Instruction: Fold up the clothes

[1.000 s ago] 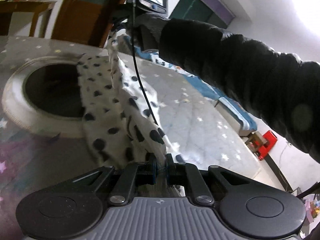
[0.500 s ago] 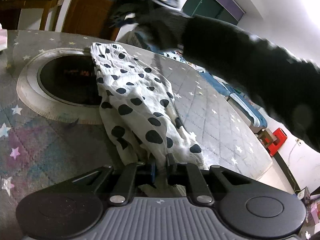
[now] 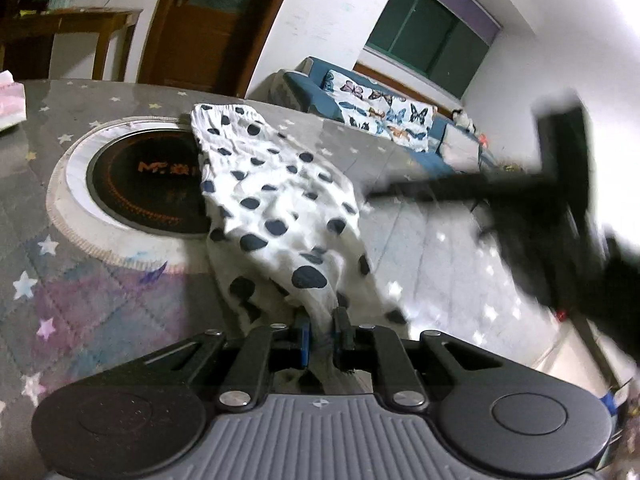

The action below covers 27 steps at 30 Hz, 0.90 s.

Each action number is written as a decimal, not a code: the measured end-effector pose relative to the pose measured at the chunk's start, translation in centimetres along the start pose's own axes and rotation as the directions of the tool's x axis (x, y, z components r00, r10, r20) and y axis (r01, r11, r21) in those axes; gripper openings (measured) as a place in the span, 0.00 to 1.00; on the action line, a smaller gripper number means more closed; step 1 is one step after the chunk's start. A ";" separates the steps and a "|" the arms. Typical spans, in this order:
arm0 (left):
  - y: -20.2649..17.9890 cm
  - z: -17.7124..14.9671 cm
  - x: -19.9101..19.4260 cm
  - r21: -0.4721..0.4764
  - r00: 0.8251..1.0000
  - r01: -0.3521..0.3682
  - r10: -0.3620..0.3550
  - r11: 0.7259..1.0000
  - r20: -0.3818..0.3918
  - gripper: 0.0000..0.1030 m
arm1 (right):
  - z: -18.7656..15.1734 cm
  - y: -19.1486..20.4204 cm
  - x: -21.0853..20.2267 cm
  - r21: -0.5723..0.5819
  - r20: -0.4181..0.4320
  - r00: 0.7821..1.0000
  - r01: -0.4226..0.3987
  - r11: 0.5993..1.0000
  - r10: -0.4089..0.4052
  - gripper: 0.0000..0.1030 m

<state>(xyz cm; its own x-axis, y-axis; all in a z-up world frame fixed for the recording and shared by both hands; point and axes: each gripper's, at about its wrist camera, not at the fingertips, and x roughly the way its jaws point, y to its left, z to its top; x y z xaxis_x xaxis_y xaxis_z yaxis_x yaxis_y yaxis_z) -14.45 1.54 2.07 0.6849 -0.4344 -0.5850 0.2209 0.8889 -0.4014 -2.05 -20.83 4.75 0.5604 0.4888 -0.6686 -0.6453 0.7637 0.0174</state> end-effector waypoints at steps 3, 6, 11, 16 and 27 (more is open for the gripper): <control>-0.9 1.3 0.0 0.010 1.000 0.007 -0.007 1.000 0.008 0.12 | -3.4 0.8 -3.0 0.011 0.012 1.000 -0.025 1.000 0.025 0.52; -1.8 2.8 0.4 0.007 1.000 0.019 -0.019 1.000 0.001 0.12 | -5.6 1.8 -4.8 0.019 0.018 0.999 -0.051 0.999 0.050 0.57; -3.6 4.6 1.4 0.020 0.999 0.040 -0.040 0.999 -0.016 0.12 | -8.5 4.7 -6.6 -0.006 0.022 0.996 -0.086 0.996 0.086 0.70; -4.5 5.1 2.1 0.006 0.998 0.056 -0.055 0.998 -0.034 0.12 | -9.7 8.3 -5.4 -0.106 0.059 0.998 -0.011 0.994 0.018 0.73; -1.3 2.9 1.2 -0.050 0.998 0.028 -0.030 0.998 -0.049 0.12 | -11.2 10.0 -3.8 -0.118 0.091 0.968 0.243 0.963 -0.233 0.65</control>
<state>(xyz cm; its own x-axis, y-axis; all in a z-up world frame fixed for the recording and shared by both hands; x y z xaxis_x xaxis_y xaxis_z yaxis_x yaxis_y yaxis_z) -11.94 0.27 3.91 0.6429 -0.4678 -0.6064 0.2047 0.8679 -0.4525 -16.45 -19.73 -0.82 0.7399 0.3337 -0.5841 -0.5467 0.8043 -0.2329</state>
